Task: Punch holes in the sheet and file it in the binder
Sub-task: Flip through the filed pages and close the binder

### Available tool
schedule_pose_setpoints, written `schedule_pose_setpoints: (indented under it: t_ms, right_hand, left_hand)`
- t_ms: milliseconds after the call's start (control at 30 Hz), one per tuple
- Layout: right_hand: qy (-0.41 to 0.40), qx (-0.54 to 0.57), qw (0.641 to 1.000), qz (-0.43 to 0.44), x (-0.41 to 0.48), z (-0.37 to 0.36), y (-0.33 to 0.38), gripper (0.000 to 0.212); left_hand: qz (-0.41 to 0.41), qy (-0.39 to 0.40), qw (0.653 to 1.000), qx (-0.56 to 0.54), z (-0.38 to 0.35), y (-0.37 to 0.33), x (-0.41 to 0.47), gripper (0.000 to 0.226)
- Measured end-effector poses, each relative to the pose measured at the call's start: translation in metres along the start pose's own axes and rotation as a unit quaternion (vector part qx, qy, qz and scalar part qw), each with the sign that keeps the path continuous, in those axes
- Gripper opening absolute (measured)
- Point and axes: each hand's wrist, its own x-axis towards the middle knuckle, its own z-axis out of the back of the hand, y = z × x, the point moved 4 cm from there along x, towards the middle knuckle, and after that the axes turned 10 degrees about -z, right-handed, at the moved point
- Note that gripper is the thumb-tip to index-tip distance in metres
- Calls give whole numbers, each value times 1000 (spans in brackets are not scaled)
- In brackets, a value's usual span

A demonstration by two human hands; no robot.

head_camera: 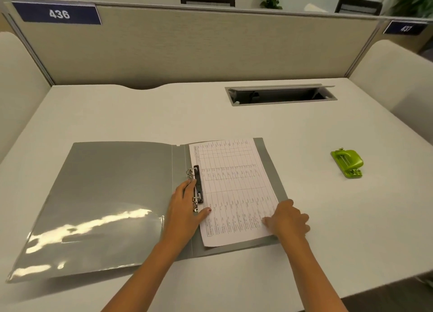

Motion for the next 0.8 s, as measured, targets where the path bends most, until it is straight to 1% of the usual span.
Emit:
schedule_pose_setpoints:
  t_ms: [100,233,367,467,600,800]
  right_hand:
    - [-15,18,1000,-8,-5,0,1,70]
    - [-38,-40,998,-10,-15,-3,2,75]
    - [-70,-70,995,4,-22,-6,6,70]
    - [-63,-61,996,6,-20,-4,6,78]
    - [-49,-40,998,-14,-15,-5,2,90]
    - [-32,-55,998,-20,-11,-2,0,92]
  left_hand:
    - [1,-8,1000,-7,-1,-1,0,86]
    - [8,-15,1000,-4,-2,-1,0,86]
    - [11,-22,1000,-13,-4,-1,1,85]
    - [14,-24,999,-16,-5,0,1,86]
    - [17,-22,999,-15,-6,3,1,86]
    - [20,-23,999,-16,-7,3,0,86]
